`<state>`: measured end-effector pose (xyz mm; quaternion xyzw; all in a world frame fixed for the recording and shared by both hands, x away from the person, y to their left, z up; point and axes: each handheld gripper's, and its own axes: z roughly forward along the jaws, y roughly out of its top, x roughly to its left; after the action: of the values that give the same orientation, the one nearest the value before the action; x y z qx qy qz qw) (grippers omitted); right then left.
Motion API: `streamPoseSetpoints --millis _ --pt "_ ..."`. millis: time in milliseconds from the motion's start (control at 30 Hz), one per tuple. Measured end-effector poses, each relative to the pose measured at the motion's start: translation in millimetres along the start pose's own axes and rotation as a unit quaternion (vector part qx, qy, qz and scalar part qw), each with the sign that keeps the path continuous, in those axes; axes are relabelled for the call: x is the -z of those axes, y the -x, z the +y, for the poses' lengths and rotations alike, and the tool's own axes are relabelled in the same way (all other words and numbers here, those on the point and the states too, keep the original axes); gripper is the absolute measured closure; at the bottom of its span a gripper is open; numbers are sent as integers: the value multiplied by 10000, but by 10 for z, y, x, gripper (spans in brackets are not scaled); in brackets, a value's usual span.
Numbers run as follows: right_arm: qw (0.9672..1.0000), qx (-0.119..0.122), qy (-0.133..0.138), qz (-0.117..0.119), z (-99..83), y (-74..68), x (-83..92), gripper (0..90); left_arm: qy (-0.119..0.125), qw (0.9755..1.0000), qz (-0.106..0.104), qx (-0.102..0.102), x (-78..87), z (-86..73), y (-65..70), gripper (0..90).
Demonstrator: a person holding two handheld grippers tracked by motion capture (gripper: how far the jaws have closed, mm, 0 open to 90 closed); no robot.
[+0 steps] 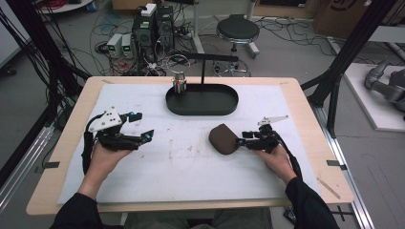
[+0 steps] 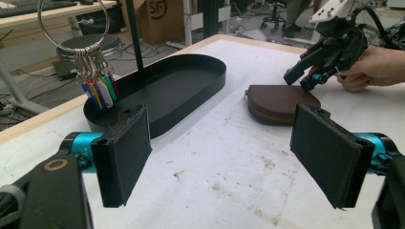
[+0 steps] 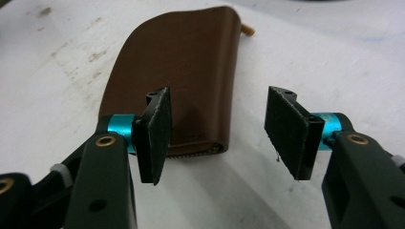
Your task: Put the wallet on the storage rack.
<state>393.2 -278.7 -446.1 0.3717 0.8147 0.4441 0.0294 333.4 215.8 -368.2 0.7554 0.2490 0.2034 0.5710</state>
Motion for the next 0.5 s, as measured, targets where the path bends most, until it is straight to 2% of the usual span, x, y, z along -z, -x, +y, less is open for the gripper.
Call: streamPoseSetpoints --millis 233,267,367,500 --pt "9982 -488 -157 311 -17 74 -39 443 6 10000 -31 -29 -18 12 9 215" --pt "9978 -540 -182 345 -18 79 -41 460 7 10000 -29 -32 -22 14 12 215" --pt "9950 -730 -248 636 -19 91 -41 595 1 10000 -52 -41 -33 19 19 215" --pt "9951 -706 -267 639 -13 73 -33 633 -14 10000 -74 -50 -58 25 35 215"
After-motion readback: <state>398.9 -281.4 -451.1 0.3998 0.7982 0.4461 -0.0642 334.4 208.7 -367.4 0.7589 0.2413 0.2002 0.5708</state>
